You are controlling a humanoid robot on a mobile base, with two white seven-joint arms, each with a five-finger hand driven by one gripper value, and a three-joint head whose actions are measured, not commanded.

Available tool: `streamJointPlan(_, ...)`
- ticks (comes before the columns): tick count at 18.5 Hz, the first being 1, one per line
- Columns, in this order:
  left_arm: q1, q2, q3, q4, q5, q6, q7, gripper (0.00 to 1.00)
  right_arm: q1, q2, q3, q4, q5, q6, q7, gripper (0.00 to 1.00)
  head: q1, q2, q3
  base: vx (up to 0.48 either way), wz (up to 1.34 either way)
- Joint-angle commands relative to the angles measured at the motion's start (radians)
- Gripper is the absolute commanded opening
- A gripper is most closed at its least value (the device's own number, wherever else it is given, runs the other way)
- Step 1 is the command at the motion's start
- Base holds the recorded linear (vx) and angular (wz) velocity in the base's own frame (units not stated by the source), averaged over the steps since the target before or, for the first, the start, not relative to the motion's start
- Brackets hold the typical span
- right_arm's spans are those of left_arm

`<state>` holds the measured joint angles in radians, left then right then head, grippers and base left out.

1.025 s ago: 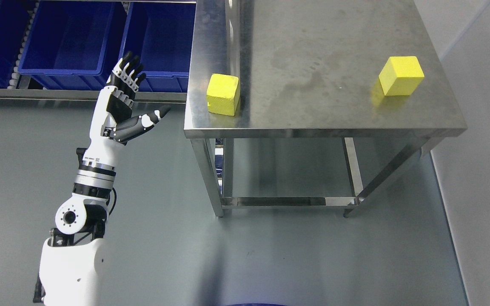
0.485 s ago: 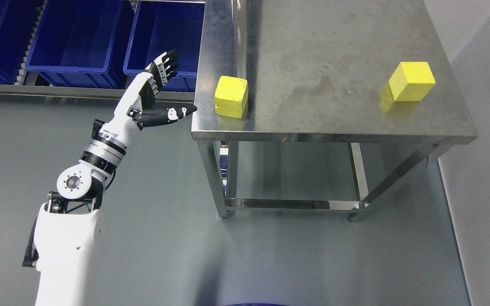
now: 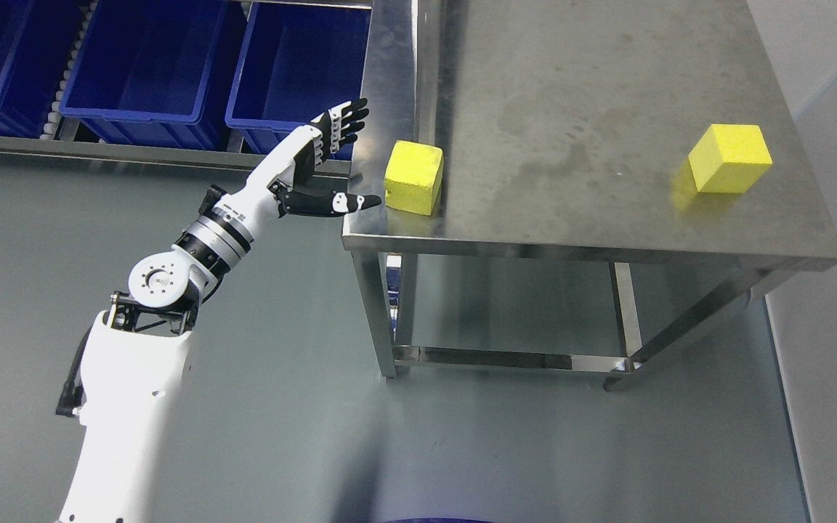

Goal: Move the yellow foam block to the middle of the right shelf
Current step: 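Reach the left hand toward the yellow foam cube at the table's near edge, then close the left hand fingers around the yellow foam cube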

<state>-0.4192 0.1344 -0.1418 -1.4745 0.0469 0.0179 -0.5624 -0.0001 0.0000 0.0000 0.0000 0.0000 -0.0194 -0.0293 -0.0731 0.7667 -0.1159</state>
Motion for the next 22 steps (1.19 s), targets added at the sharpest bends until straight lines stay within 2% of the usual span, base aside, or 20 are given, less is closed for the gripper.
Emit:
streamJointPlan(1,-0.039,-0.032,-0.105,0.094,-0.009,0.002,-0.036,1.00,0.025,-0.017,-0.012,-0.017,0.003,-0.001,0.000,1.00,0.0000,0.000,0.000,0.047,0.04)
streamJointPlan(10,-0.085,-0.035,-0.147,0.189,-0.012,0.001,-0.042,0.98,0.023,-0.017,-0.012,-0.017,0.003,-0.001,0.000,1.00,0.0000,0.000,0.000,0.030,-0.09)
streamJointPlan(16,-0.081,-0.030,-0.128,0.198,-0.035,-0.012,-0.056,0.72,0.023,-0.017,-0.012,-0.017,0.003,-0.001,0.000,1.00,0.0000,0.000,0.000,0.008,-0.07)
streamJointPlan(19,-0.078,-0.039,-0.085,0.201,-0.033,-0.012,-0.057,0.53,0.025,-0.017,-0.012,-0.017,0.003,-0.001,0.000,1.00,0.0000,0.000,0.000,0.000,0.01)
streamJointPlan(22,-0.075,-0.065,-0.047,0.201,-0.027,-0.018,-0.057,0.48,0.023,-0.017,-0.012,-0.017,0.003,-0.001,0.000,1.00,0.0000,0.000,0.000,0.000,0.00)
